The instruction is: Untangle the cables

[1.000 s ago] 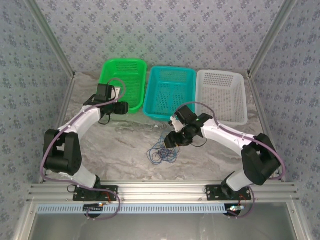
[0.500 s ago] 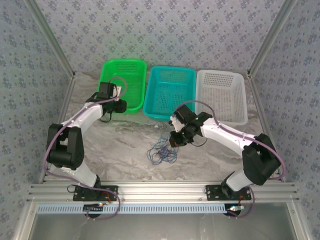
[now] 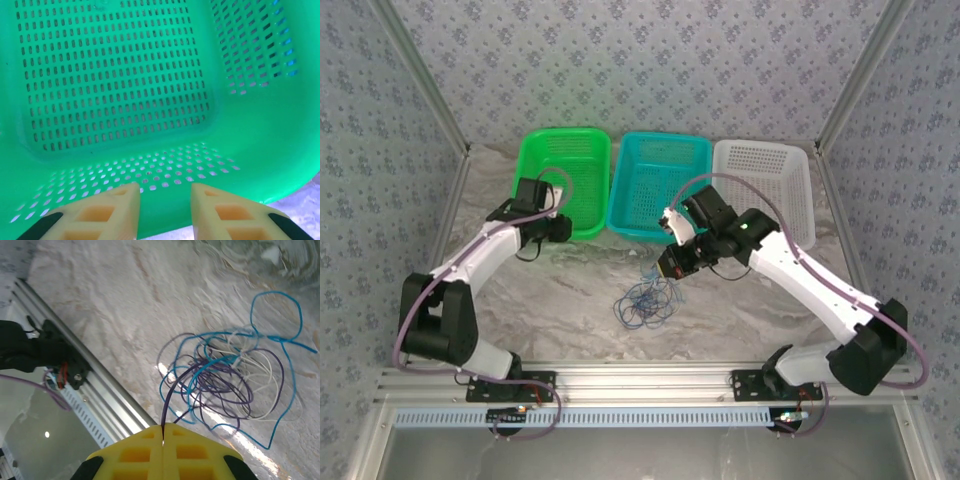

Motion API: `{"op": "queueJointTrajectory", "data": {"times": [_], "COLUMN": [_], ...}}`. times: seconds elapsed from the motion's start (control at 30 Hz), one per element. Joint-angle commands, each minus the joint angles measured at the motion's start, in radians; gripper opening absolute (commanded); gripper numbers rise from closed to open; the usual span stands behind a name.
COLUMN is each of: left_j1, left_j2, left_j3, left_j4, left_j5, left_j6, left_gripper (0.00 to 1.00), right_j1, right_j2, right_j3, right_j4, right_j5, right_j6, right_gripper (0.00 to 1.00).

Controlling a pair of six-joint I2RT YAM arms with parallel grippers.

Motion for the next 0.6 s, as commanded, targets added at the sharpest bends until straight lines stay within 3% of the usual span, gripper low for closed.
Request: {"op": "queueJointTrajectory", "data": {"times": [0.0,0.13,0.23,0.4,0.57], "left_j1": [-0.006,-0.043,-0.128,-0.278,-0.362], "left_j2": [-0.055,-0.147,-0.233,-0.323,-0.275], "left_j3": [-0.028,-0.045,-0.049,-0.088,-0.082], "left_j4": [-0.075,-0.093,-0.066,0.138,0.344], "left_j5": [0.008,-0.02,-0.008,0.096,0.197], "left_j6": [-0.023,-0.03,-0.001,-0.021,-0.048], "left_gripper": [0.33,0.35,0.45,0.58,0.65], "right_j1": [-0.012,-0.022,-0.034,-0.049,-0.05], "right_j2": [-0.03,-0.054,-0.07,-0.07,-0.06], "right_j3": [0.058,0.085,0.096,0.072,0.058], "right_j4": [-0.087,-0.084,-0.054,0.009,0.042], "right_j5": [-0.045,-0.062,-0.063,-0.117,-0.137], "right_j6": [-0.043,-0.05,-0.057,-0.083,-0.096], "right_gripper": [0.0,0.0,0.0,0.0,0.0]}}
